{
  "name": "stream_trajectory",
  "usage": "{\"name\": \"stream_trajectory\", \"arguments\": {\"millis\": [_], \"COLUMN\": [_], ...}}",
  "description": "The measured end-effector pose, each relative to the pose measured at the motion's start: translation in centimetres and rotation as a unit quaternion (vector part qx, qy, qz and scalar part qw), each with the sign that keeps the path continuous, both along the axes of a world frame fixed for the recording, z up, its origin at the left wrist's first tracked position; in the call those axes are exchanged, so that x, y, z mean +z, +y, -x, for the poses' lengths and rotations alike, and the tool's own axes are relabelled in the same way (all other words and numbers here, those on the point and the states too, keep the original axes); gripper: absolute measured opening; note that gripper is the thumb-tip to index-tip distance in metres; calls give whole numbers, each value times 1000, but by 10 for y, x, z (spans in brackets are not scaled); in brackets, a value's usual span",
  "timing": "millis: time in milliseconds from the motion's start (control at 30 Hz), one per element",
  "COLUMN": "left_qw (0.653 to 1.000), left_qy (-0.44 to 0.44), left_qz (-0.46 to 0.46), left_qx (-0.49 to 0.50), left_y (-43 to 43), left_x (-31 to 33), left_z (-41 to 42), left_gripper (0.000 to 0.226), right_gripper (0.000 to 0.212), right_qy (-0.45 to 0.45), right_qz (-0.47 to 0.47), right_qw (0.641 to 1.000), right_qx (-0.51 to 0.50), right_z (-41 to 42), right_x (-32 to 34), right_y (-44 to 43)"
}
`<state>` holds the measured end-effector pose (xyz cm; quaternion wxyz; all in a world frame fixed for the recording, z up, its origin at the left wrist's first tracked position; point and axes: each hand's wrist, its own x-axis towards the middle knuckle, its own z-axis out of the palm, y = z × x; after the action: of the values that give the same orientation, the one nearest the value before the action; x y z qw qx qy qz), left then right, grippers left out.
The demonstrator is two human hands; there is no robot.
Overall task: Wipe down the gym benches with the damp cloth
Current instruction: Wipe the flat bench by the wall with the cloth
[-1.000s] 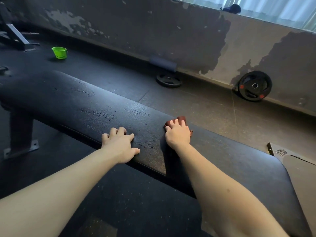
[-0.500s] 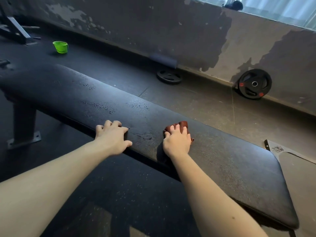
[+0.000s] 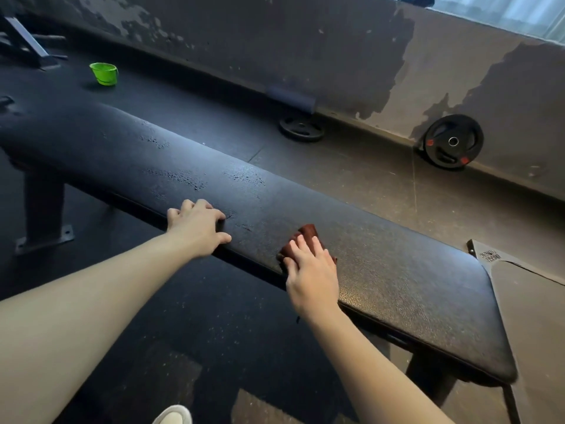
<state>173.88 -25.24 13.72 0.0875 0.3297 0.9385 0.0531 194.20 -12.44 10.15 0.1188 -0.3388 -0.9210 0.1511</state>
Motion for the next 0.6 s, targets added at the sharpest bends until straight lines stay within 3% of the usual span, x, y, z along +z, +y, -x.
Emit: {"name": "stream_trajectory", "arguments": {"millis": [133, 267, 433, 533, 600], "left_qw": [1000, 1000, 1000, 985, 954], "left_qy": [10, 13, 1, -106, -201], "left_qz": [4, 22, -28, -134, -222], "left_qx": [-6, -7, -10, -5, -8], "left_y": [0, -1, -12, -23, -30], "left_x": [-3, 1, 20, 37, 47], "left_z": [0, -5, -10, -23, -35], "left_gripper": [55, 52, 53, 63, 62], "right_gripper": [46, 48, 31, 25, 23], "right_qy": [-17, -10, 56, 149, 198], "right_qz": [-43, -14, 177, 239, 268], "right_qw": [999, 998, 976, 950, 931], "right_qx": [-17, 67, 114, 135, 152], "right_z": [24, 57, 48, 33, 28], "right_x": [-8, -8, 28, 51, 68], "right_y": [-22, -49, -37, -37, -36]}}
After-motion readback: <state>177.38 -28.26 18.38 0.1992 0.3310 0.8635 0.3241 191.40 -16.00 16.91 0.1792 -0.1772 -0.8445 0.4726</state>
